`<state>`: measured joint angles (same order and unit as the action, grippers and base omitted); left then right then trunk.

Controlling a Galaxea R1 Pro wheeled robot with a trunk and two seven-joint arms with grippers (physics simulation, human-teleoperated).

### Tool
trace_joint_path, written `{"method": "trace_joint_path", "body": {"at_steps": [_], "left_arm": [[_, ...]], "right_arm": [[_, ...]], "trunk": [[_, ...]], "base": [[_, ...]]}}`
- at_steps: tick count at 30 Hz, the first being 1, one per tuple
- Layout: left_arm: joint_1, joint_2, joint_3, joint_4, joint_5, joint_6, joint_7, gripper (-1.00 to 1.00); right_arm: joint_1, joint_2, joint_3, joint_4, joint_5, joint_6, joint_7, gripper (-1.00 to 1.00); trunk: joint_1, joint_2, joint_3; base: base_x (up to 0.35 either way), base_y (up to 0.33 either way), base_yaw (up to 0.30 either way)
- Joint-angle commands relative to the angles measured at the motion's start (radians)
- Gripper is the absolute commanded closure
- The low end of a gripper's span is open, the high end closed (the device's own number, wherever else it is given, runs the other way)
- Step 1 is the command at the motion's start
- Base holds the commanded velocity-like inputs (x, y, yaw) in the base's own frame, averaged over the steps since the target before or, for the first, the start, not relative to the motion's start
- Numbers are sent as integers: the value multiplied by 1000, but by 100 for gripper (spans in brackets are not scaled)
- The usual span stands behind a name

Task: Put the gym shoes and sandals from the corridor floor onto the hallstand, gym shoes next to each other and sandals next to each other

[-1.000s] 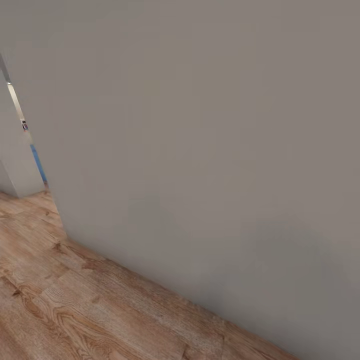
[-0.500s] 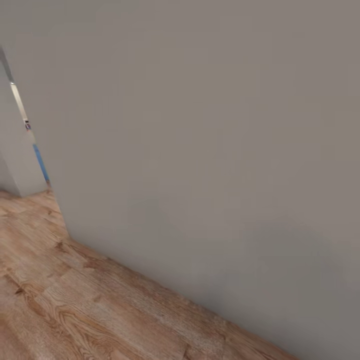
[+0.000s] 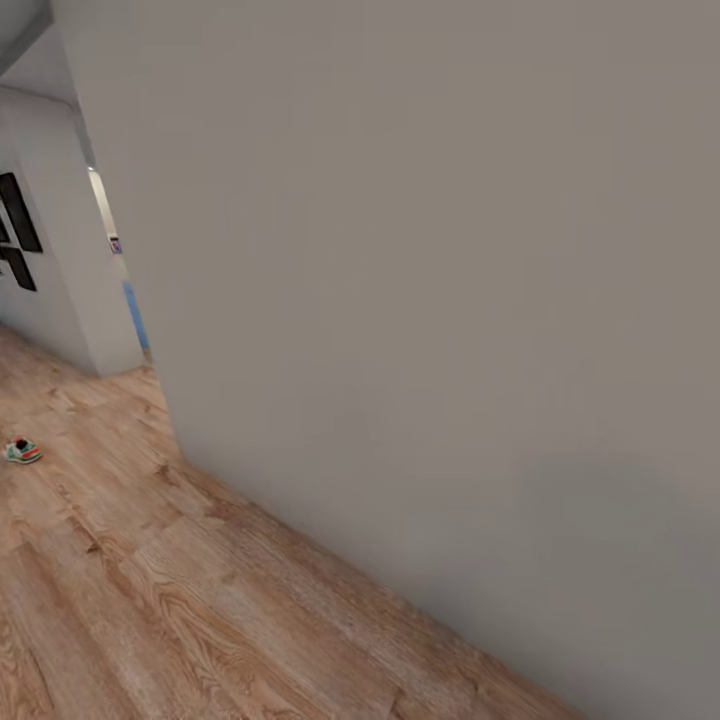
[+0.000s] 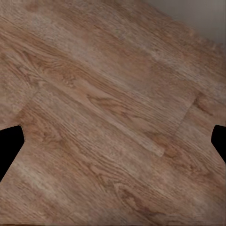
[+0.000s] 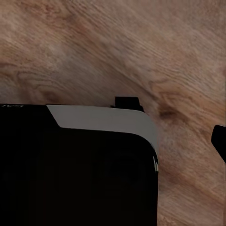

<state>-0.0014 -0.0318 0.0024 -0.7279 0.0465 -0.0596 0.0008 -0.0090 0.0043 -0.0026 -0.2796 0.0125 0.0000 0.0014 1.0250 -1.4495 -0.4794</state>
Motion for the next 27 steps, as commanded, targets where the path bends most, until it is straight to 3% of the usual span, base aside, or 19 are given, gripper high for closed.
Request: {"method": "trace_joint_path", "body": {"at_steps": [1,11,27], "left_arm": [[0,0,1,-2,12,-3,0,-100],[1,8,8,11,68,-8,1,-100],[1,9,27,18,72,-8,1,-100]], "right_arm": [[0,-1,0,-1,1,0,0,-100],[0,-1,-2,0,1,0,-1,-100],[0,1,-2,0,1,-1,-3,-100]], "trunk": [[0,0,-2],[0,0,-8],[0,0,-19]], "base": [[0,0,263],[0,0,263],[0,0,264]]}}
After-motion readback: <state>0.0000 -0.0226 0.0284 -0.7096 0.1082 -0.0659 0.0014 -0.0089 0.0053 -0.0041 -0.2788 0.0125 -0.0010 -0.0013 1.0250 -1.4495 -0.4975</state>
